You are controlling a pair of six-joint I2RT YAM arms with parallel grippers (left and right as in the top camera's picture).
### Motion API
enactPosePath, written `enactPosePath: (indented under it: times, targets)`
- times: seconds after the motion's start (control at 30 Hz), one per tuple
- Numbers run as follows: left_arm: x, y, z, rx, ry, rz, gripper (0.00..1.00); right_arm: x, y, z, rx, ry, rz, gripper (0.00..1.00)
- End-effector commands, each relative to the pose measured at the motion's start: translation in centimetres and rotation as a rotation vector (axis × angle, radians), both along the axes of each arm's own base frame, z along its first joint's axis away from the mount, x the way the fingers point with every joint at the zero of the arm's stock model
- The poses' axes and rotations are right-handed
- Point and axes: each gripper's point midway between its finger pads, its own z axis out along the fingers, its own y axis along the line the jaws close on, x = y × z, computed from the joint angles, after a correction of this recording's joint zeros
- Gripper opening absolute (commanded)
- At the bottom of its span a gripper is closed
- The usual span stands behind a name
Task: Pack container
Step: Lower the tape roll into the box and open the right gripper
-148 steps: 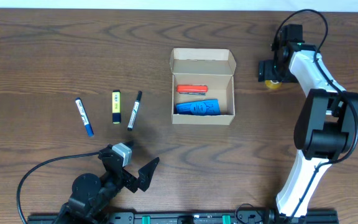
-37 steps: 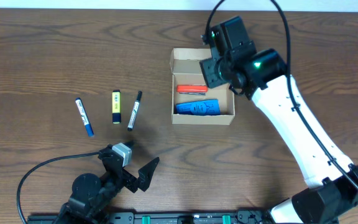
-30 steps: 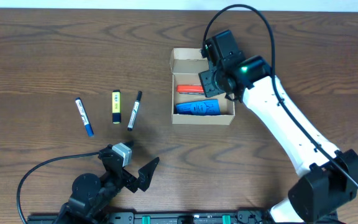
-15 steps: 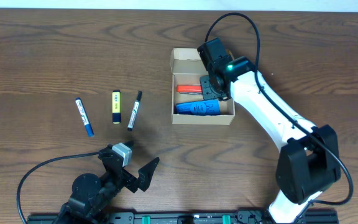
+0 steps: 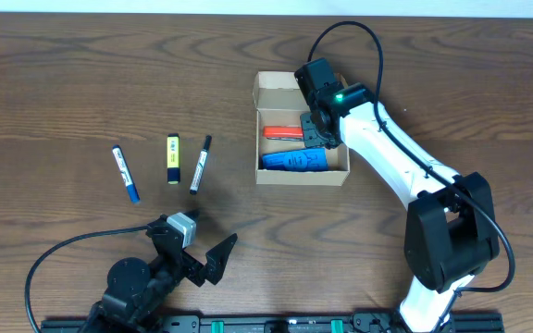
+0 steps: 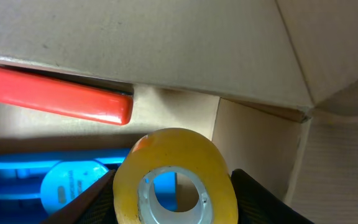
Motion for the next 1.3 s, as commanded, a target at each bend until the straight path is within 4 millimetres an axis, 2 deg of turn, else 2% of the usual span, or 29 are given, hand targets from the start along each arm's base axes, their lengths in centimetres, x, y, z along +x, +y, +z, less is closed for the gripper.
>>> enactPosePath:
  times: [0.0,0.23,0.63,0.73,0.87,0.97,1.17,1.27]
  targets:
    - [0.0,0.0,-1.0,0.010,0.015,0.005,0.95,0.1,-0.7,-0.4,-0.047,0.008,0.058,0.50]
    - [0.0,0.0,-1.0,0.010,0.015,0.005,0.95,-0.1,-0.8,-0.4,-0.093,0.028,0.184,0.51]
    - [0.0,0.0,-1.0,0.010,0.015,0.005,0.95,-0.3,-1.0,-0.5,-0.118,0.046,0.245,0.50]
    - [0.0,0.0,-1.0,0.010,0.015,0.005,0.95,-0.3,-1.0,-0.5,-0.120,0.048,0.248,0.57]
    - [0.0,0.0,-1.0,0.010,0.015,0.005,0.95,-0.3,-1.0,-0.5,-0.121,0.048,0.249,0.72]
    - [0.0,0.0,-1.0,0.010,0.015,0.005,0.95,-0.3,-1.0,-0.5,-0.122,0.049,0.252,0.77]
    - [0.0,0.0,-1.0,0.011,0.015,0.005,0.95,-0.4,-1.0,-0.2,-0.120,0.045,0.252,0.76]
    - [0.0,0.0,-1.0,0.010,0.015,0.005,0.95,-0.6,-0.5,1.6,-0.104,0.022,0.263,0.74]
